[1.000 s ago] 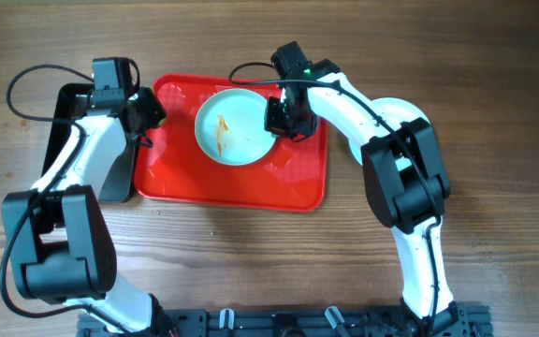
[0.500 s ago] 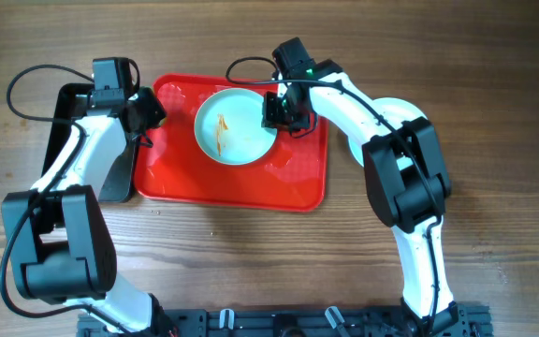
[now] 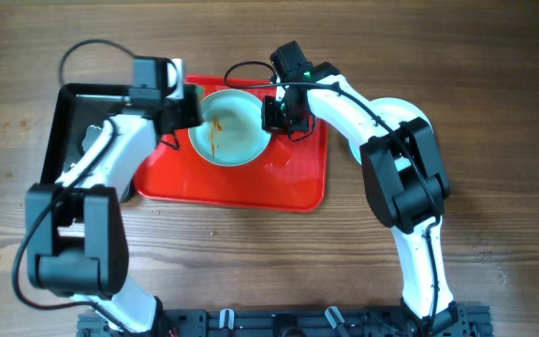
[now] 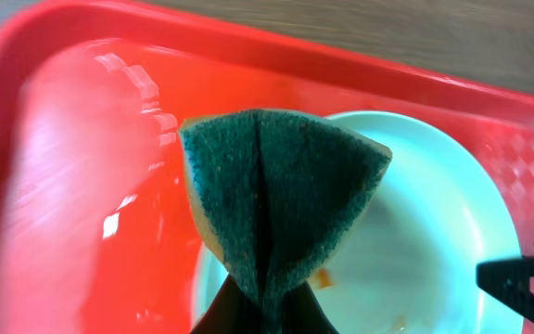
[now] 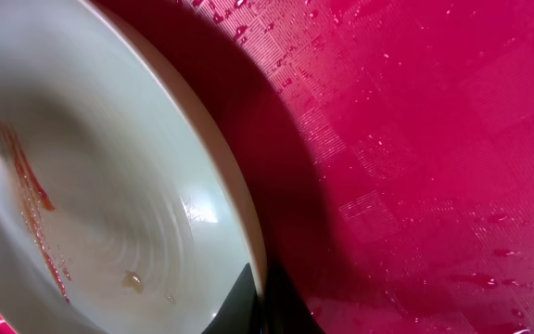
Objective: Clean dirty plates on tray and stack at the side
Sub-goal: 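Scrub the held plate with the sponge in the left gripper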
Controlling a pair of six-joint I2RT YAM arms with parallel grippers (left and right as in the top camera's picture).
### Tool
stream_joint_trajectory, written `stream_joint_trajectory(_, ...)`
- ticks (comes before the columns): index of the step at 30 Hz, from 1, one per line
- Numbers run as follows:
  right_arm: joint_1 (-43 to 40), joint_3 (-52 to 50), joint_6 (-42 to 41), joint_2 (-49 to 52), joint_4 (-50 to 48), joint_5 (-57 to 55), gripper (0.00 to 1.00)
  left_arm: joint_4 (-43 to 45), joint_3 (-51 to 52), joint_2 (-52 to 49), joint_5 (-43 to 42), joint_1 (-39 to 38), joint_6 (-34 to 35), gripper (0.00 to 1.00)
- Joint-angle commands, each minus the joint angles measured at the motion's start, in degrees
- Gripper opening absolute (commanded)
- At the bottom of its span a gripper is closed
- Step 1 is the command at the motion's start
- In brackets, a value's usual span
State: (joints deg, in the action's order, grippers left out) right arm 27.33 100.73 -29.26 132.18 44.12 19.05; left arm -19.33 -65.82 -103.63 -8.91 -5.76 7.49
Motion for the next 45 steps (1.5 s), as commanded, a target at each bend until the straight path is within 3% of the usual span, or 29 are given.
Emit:
stream_joint_trajectory(1, 0.3, -0.9, 0.6, 1.9, 0.3, -1.0, 0.04, 3.0, 0.2, -3.8, -0.4, -2.5, -4.5, 0.04)
stream_joint_trajectory(17, 0.3, -0.9, 0.7, 1.9, -0.2, -0.5, 0.04, 15.0, 0.2, -12.0, -0.8, -4.0, -4.1, 0.04)
stream_joint_trajectory(23, 0.3, -0.9, 0.7, 1.9, -0.3, -0.5, 0.04, 10.5, 0.2, -12.4, -7.7, -6.0, -4.1, 0.04)
stream_joint_trajectory(26, 0.3, -0.9, 0.7, 1.9, -0.3, -0.5, 0.04, 8.4, 0.2, -12.4, -19.4, -6.2, -4.1, 0.04)
stream_joint_trajectory(28, 0.3, -0.9, 0.7, 1.9, -0.3, -0.5, 0.04, 8.4, 0.2, -12.4, -16.9, -6.1, -4.0, 0.04)
stream_joint_trajectory(30, 0.3, -0.9, 0.7, 1.9, -0.3, -0.5, 0.04, 8.1, 0.2, -12.4, -9.1, -6.0, -1.6, 0.04)
stream_joint_trajectory(33, 0.3, -0.9, 0.7, 1.9, 0.1, -0.5, 0.04, 2.2, 0.1, -11.8, 11.2, -6.0, 13.2, 0.04)
stream_joint_trajectory(34, 0.3, -0.9, 0.8, 1.9, 0.1, -0.4, 0.04, -0.4, -0.1, -11.3, 13.0, -6.0, 14.0, 0.04)
stream_joint_trajectory(41, 0.3, -0.9, 0.7, 1.9, 0.1, 0.3, 0.04, -26.8, -9.8, -9.7, 13.5, -6.0, 14.4, 0.04)
stream_joint_trajectory(45, 0.3, -0.9, 0.7, 1.9, 0.1, 0.4, 0.04, -29.0, -9.9, -9.9, 7.1, -6.0, 13.2, 0.04)
